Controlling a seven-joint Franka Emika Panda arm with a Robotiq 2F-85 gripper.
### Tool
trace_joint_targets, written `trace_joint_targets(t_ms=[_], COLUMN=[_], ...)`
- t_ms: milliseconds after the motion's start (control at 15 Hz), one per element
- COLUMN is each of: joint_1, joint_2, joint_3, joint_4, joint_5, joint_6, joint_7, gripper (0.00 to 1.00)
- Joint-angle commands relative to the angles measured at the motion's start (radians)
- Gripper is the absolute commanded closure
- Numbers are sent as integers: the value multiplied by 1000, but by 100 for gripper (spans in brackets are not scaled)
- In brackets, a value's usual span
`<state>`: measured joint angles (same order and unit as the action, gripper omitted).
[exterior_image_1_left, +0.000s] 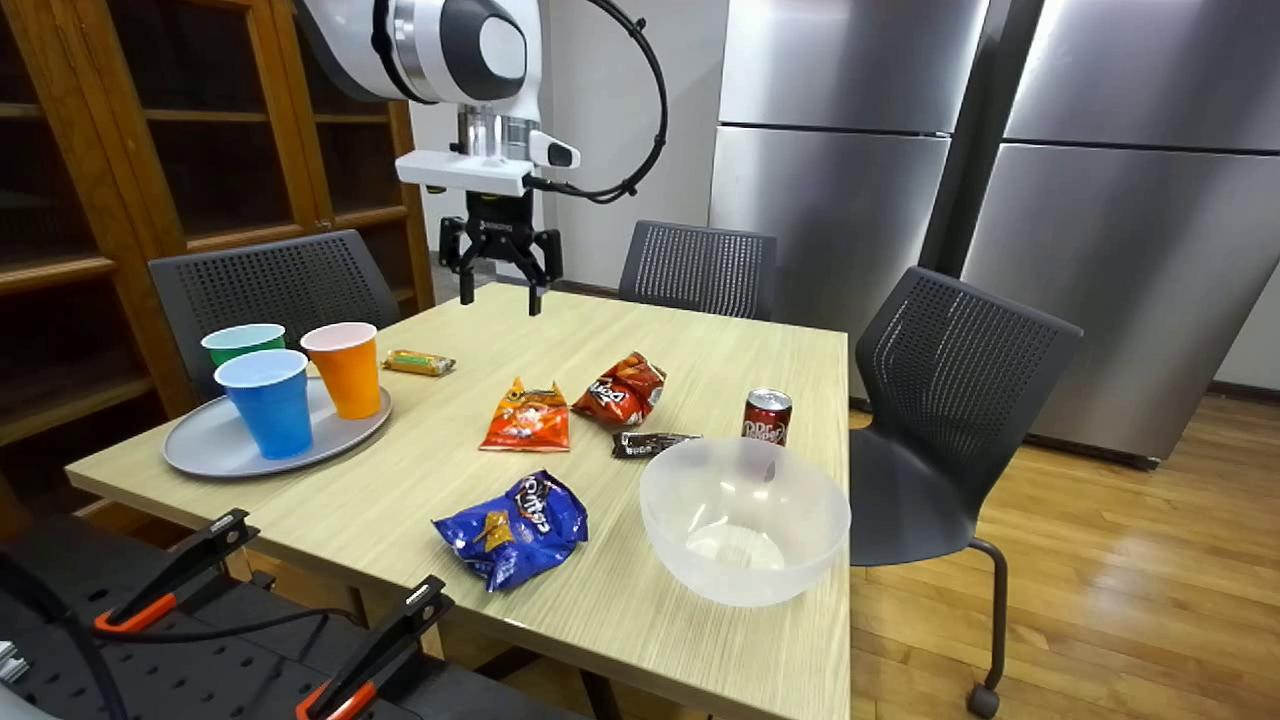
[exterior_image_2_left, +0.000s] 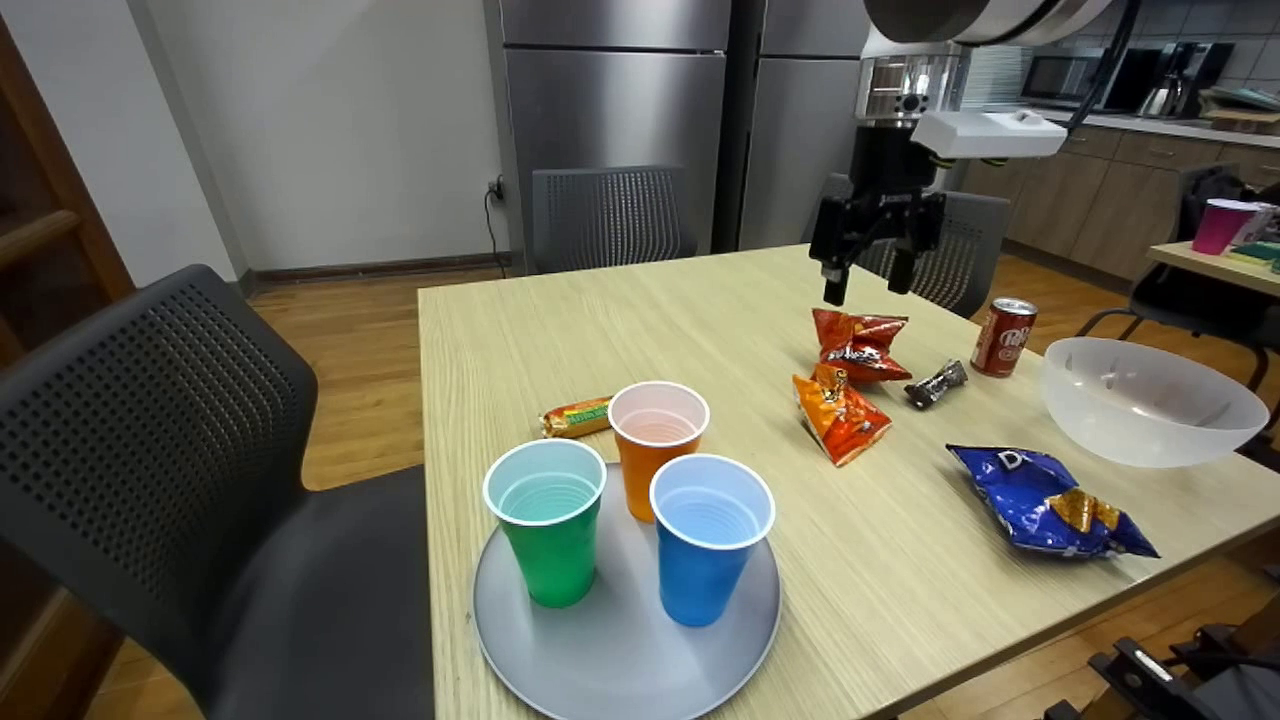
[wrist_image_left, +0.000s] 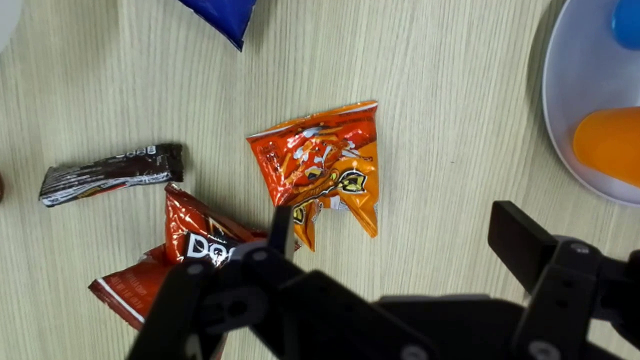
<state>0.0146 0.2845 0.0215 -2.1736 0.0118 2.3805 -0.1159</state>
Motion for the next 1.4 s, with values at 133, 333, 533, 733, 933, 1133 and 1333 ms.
trace_joint_targets(t_ms=[133, 333, 533, 733, 933, 1133, 1333], joint_1=[-21, -38, -53, -62, -62, -60, -58], joint_2=[71, 104, 142, 179, 213, 247, 281], joint_3=[-14, -15, -13, -12, -16, -17, -20], joint_4=[33, 41, 53, 71, 85, 100, 116], joint_5=[55, 100, 153, 199, 217, 226, 231], joint_6=[88, 111, 130, 149, 158, 167, 177], joint_7=[69, 88, 110, 136, 169, 204, 243], gripper=[0, 0, 0, 0, 0, 0, 0])
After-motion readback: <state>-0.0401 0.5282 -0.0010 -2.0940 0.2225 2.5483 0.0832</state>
